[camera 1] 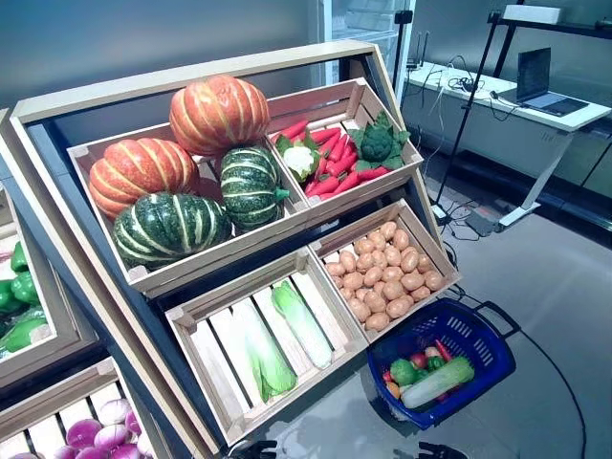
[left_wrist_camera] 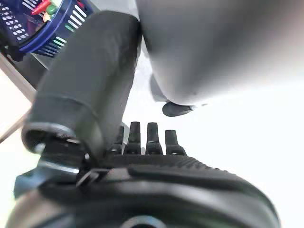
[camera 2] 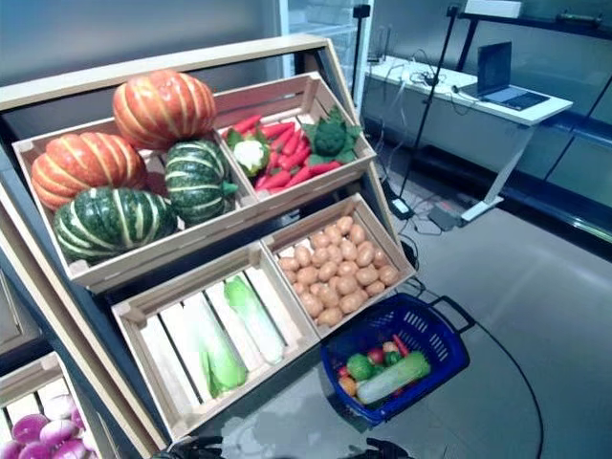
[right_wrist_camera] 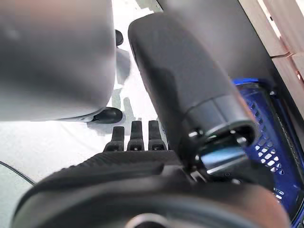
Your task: Put vegetables into the basket
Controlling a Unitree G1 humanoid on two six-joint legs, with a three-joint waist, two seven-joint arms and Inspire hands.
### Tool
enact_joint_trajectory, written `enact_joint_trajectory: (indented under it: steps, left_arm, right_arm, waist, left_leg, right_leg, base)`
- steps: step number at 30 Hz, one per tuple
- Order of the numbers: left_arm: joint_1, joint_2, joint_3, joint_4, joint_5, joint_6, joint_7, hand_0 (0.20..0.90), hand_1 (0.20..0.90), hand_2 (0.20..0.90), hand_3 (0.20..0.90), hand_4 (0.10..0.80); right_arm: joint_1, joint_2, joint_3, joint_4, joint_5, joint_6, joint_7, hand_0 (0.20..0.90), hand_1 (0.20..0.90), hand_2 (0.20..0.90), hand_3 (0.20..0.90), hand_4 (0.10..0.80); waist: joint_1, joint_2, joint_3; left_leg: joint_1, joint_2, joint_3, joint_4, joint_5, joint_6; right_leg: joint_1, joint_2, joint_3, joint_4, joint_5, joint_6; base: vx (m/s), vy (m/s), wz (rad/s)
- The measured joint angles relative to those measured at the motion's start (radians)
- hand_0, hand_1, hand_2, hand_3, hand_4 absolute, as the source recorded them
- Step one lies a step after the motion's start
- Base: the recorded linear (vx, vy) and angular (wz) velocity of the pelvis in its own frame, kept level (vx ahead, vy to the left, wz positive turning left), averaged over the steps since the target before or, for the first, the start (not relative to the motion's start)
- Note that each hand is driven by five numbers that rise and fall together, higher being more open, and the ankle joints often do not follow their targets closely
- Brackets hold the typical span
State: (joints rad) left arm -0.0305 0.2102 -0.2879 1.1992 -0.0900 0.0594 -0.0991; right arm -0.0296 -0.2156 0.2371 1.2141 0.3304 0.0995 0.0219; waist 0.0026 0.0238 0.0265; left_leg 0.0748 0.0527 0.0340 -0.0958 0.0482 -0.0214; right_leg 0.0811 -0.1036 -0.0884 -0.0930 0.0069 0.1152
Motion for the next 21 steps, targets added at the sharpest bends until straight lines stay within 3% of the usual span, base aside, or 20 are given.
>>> enact_joint_trajectory:
  steps: [1, 2, 3, 5, 11, 17, 21]
  left_arm:
    - [-0.001, -0.001, 0.0, 0.0, 0.007, 0.0, 0.001, 0.599, 0.599, 0.599, 0.599, 0.599]
    - [-0.002, -0.001, -0.001, 0.0, 0.009, 0.0, 0.002, 0.608, 0.608, 0.608, 0.608, 0.605]
    - [-0.004, -0.001, -0.003, 0.0, 0.016, 0.0, 0.004, 0.662, 0.662, 0.662, 0.662, 0.642]
    - [-0.006, -0.001, -0.009, 0.0, 0.019, 0.0, 0.013, 0.9, 0.9, 0.9, 0.9, 0.8]
    - [-0.007, -0.004, -0.014, -0.002, 0.053, 0.001, 0.042, 0.9, 0.9, 0.9, 0.9, 0.8]
    - [-0.016, 0.004, -0.102, -0.047, 0.141, -0.057, 0.072, 0.9, 0.9, 0.9, 0.9, 0.8]
    - [-0.016, 0.054, -0.178, -0.253, 0.177, -0.061, 0.083, 0.9, 0.9, 0.9, 0.9, 0.8]
  right_arm:
    - [0.0, 0.0, 0.0, 0.0, 0.0, 0.0, 0.0, 0.9, 0.9, 0.9, 0.9, 0.8]
    - [0.001, 0.0, 0.0, 0.0, 0.0, 0.0, 0.0, 0.9, 0.9, 0.9, 0.9, 0.8]
    - [0.001, 0.0, 0.0, 0.0, 0.0, 0.0, 0.0, 0.9, 0.9, 0.9, 0.9, 0.8]
    - [0.001, 0.0, 0.0, 0.0, 0.0, 0.0, 0.0, 0.9, 0.9, 0.9, 0.9, 0.8]
    - [0.001, 0.0, 0.0, 0.0, 0.0, 0.0, 0.0, 0.9, 0.9, 0.9, 0.9, 0.8]
    - [-0.001, -0.001, 0.003, -0.001, 0.001, 0.0, 0.0, 0.9, 0.9, 0.9, 0.9, 0.8]
    - [-0.003, -0.008, 0.006, -0.011, 0.001, 0.002, 0.0, 0.9, 0.9, 0.9, 0.9, 0.8]
  waist:
    - [0.001, 0.0, 0.0]
    - [0.001, -0.001, 0.0]
    - [0.002, -0.001, 0.0]
    - [0.002, -0.001, 0.0]
    - [0.002, -0.001, 0.0]
    - [-0.008, 0.001, 0.0]
    - [-0.012, 0.008, 0.009]
  left_leg:
    - [0.0, 0.0, 0.0, 0.0, 0.0, 0.0]
    - [0.0, 0.0, 0.0, 0.001, 0.0, 0.0]
    - [0.0, 0.0, 0.0, 0.002, 0.002, -0.003]
    - [-0.001, 0.0, 0.0, 0.003, 0.002, -0.003]
    - [0.0, 0.0, 0.0, 0.005, 0.001, -0.002]
    - [0.0, 0.0, 0.002, 0.0, 0.0, 0.001]
    - [-0.001, 0.0, 0.002, 0.0, 0.001, 0.0]
  right_leg:
    - [0.0, 0.0, 0.0, 0.0, 0.0, 0.0]
    - [0.0, 0.0, 0.0, 0.0, 0.0, 0.0]
    - [-0.001, 0.0, 0.0, 0.0, 0.0, 0.0]
    - [-0.001, 0.0, 0.0, 0.0, 0.0, 0.0]
    - [-0.001, 0.0, 0.0, 0.0, 0.0, 0.0]
    - [-0.001, 0.0, 0.003, 0.0, 0.0, 0.0]
    - [-0.003, 0.0, 0.005, 0.0, 0.0, 0.0]
  base:
    - [0.0, 0.0, 0.0]
    - [0.0, 0.0, 0.0]
    - [0.0, 0.0, 0.0]
    - [0.0, 0.0, 0.0]
    - [0.0, 0.0, 0.0]
    - [0.0, 0.0, 0.0]
    - [0.0, 0.0, 0.0]
